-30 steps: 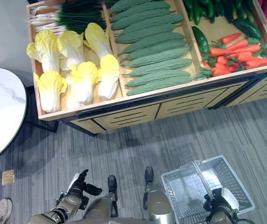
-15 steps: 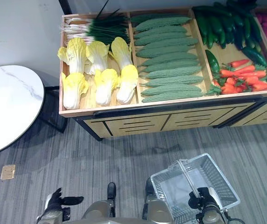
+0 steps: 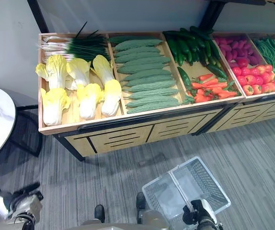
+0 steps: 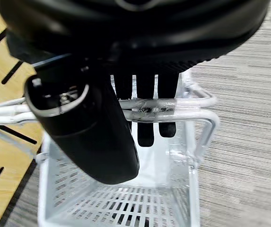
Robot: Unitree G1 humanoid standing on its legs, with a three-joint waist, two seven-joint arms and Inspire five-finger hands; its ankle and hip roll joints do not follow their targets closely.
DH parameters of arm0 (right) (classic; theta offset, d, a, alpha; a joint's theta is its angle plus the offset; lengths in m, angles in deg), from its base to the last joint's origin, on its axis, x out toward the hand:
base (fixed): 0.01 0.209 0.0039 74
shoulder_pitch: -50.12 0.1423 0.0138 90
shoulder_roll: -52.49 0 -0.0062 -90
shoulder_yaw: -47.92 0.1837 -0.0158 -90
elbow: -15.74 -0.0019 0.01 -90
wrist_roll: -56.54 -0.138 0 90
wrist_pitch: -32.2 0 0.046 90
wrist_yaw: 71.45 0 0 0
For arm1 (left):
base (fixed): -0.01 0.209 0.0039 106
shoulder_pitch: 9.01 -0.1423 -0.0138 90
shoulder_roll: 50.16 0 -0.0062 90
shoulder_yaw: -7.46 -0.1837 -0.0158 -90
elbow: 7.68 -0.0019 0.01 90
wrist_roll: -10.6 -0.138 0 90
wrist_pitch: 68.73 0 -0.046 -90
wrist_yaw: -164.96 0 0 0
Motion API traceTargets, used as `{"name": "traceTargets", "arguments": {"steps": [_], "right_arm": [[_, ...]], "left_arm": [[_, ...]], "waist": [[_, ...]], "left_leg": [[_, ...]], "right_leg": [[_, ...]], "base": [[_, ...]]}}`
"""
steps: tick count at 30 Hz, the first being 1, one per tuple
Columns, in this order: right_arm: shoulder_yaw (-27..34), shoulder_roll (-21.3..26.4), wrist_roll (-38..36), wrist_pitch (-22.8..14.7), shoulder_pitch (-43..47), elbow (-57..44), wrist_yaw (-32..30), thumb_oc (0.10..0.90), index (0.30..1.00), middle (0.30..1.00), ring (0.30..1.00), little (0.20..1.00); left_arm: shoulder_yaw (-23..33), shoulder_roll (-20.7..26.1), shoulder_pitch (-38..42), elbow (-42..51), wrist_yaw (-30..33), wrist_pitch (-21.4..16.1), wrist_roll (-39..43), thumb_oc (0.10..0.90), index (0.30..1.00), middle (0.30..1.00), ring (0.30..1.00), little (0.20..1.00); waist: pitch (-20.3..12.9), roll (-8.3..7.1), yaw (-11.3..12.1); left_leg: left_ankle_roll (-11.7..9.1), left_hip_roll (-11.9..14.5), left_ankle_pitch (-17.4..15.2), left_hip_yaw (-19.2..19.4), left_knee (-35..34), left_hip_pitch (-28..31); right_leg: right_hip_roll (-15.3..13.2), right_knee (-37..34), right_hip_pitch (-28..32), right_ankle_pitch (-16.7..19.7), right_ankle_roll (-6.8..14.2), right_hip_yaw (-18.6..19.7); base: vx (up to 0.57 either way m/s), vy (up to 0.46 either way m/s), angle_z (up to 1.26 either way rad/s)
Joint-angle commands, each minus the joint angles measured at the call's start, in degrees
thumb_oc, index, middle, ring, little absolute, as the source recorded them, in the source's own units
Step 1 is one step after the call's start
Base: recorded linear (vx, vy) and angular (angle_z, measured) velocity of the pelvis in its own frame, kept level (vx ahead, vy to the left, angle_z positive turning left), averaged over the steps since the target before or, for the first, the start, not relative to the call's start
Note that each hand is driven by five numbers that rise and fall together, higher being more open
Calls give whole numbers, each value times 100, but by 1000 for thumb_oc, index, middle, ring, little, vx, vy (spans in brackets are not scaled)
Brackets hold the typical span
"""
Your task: Get the vegetables into the basket
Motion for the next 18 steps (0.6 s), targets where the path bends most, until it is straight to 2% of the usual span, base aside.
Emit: {"name": "traceTargets", "arguments": {"steps": [1, 4, 5, 7, 11, 12, 18], "right_arm": [[-24, 422, 119, -256, 270, -285, -373, 400, 300, 300, 300, 300], [-56, 444, 186, -218, 304, -326, -350, 400, 300, 300, 300, 300], [-61, 460, 234, -208, 304, -334, -358, 400, 300, 300, 300, 300], [-30, 478, 257, -197, 301, -376, -372, 400, 300, 300, 300, 300], [10, 515, 255, -160, 294, -442, -341, 400, 300, 300, 300, 300], [11, 530, 254, -122, 363, -384, -342, 400, 300, 300, 300, 300], [-96, 615, 272, -79, 586, -587, -302, 400, 300, 300, 300, 300]], "left_arm": [[25, 666, 455, 117, 725, -690, -820, 900, 1000, 1000, 1000, 1000], [-63, 729, 685, 593, 954, -704, -1074, 900, 1000, 1000, 1000, 1000], [-172, 663, 783, 1261, 1149, -702, -1381, 900, 1000, 1000, 1000, 1000], [-290, 624, 855, 1874, 1304, -692, -1715, 900, 1000, 1000, 1000, 1000], [-481, 525, 960, 2471, 1151, -583, -1915, 900, 1000, 1000, 1000, 1000], [-767, 509, 1135, 2884, 943, -499, -2145, 900, 1000, 1000, 1000, 1000], [-1282, 448, 1714, 2838, 564, -457, -2056, 900, 1000, 1000, 1000, 1000]], "waist": [[60, -175, -57], [53, -171, -97], [64, -169, -110], [87, -159, -138], [122, -142, -179], [161, -113, -210], [267, -61, -326]], "left_leg": [[-412, 268, -339, -257, 4, 65], [-414, 278, -352, -217, 4, 92], [-411, 274, -359, -202, 4, 91], [-410, 274, -359, -182, 4, 87], [-402, 278, -352, -157, 4, 66], [-392, 271, -343, -160, 4, 20], [-398, 291, -286, -87, 4, -124]], "right_leg": [[-699, -1, 320, -486, 761, 338], [-697, -1, 305, -487, 767, 378], [-696, -1, 286, -477, 773, 411], [-697, -1, 262, -472, 779, 432], [-691, -1, 216, -457, 771, 474], [-688, -1, 161, -441, 763, 498], [-661, -1, -71, -355, 755, 626]], "base": [[31, 2, 1], [21, -2, -1], [29, -3, -3], [17, -4, -4], [-1, 0, -1], [0, 0, 0], [-18, -2, -6]]}}
